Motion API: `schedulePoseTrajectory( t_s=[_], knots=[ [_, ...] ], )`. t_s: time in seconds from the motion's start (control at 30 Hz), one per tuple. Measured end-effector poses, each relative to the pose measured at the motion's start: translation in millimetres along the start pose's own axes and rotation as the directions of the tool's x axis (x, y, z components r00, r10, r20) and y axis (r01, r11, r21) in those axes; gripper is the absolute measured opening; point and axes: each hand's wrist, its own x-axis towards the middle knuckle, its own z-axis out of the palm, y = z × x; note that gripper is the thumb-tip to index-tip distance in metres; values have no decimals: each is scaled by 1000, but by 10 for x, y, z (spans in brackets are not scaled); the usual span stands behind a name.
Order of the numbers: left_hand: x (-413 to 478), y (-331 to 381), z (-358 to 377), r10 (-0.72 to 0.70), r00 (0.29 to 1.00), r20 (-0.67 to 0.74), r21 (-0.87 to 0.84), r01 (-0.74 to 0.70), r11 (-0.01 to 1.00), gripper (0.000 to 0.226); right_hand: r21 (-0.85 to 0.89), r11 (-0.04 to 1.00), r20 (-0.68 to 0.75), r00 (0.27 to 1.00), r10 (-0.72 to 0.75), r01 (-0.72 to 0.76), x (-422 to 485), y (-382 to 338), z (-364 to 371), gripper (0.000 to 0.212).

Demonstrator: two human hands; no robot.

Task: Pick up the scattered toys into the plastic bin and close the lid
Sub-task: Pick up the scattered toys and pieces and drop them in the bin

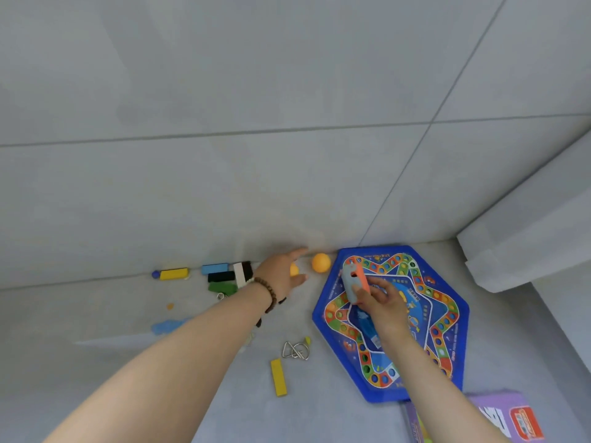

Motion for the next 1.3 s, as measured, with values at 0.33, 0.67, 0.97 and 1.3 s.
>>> schedulePoseTrajectory(
  t_s=[0.33, 0.67, 0.97, 1.3],
  knots=[
    [236, 193, 316, 10, 993, 115, 229, -36, 973, 47, 70, 997, -25, 999, -25, 27, 97, 142, -18, 27],
    [-146, 171, 51, -24, 995, -93, -124, 12, 992, 33, 7, 999, -19, 999, -32, 32, 92, 107, -22, 33],
    [-1302, -165, -1339, -276, 903, -329, -444, 110, 889, 32, -15, 994, 213, 972, -100, 105, -868, -538, 1017, 18],
    [-3119, -1239, -931, -593, 804, 53, -545, 520, 657, 60, -251, 965, 336, 942, 11, 78, -1497, -784, 1332, 29]
  ],
)
